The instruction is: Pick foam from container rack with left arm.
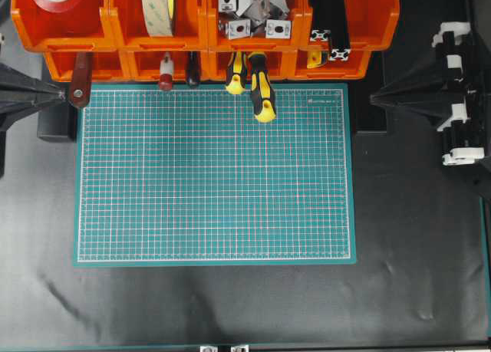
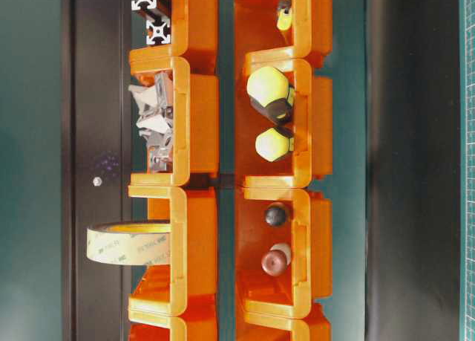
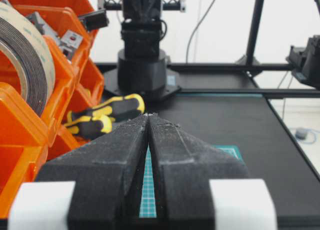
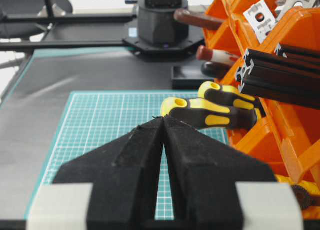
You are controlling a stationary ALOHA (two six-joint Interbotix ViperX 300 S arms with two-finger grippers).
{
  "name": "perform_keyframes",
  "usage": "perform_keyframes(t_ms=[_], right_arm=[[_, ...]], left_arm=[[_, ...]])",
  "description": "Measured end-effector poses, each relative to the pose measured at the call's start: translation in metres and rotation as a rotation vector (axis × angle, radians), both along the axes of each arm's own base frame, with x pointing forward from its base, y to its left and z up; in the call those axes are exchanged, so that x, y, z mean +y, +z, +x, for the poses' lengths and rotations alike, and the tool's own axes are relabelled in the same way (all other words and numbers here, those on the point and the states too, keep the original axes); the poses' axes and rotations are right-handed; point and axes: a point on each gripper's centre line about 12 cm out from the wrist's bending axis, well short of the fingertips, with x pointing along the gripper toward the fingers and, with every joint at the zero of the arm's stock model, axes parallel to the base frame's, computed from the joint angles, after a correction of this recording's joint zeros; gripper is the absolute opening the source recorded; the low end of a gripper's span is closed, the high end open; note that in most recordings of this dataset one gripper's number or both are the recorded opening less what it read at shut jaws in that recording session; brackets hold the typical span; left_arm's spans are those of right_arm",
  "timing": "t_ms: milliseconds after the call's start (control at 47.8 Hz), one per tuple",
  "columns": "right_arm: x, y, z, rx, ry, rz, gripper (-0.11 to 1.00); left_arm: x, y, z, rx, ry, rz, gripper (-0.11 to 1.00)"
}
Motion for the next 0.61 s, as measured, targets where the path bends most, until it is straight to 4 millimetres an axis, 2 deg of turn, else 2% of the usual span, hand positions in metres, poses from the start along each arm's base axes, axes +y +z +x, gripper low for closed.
perform_keyframes(t_ms=[63,84,188,272,481,607], right_arm=[[0.0,0.0,0.0,-0.002,0.0,0.003,0.03],[0.0,0.001,0.0,-0.006,-0.001,0.005,0.01],[-0.001,0.004,0.0,-0.028,-0.003,0.003,0.0],[-0.001,0.006,-0.001,-0.041,-0.004,0.005,0.0],[-0.001,0.006,-0.001,-0.048,-0.006,0.014,0.0],[-0.001,0.006,-0.001,-0.048,-0.006,0.017,0.0]], left_arm=[[0.0,0.002,0.0,-0.005,0.001,-0.006,0.05],[0.001,0.007,0.001,-0.014,0.001,-0.019,0.02],[0.007,0.05,0.006,-0.092,0.011,-0.147,0.0],[0.013,0.072,0.012,-0.08,0.022,-0.275,0.0],[0.029,0.095,0.03,0.096,0.115,-0.586,0.0],[0.038,0.11,0.036,0.137,0.171,-0.704,0.0]])
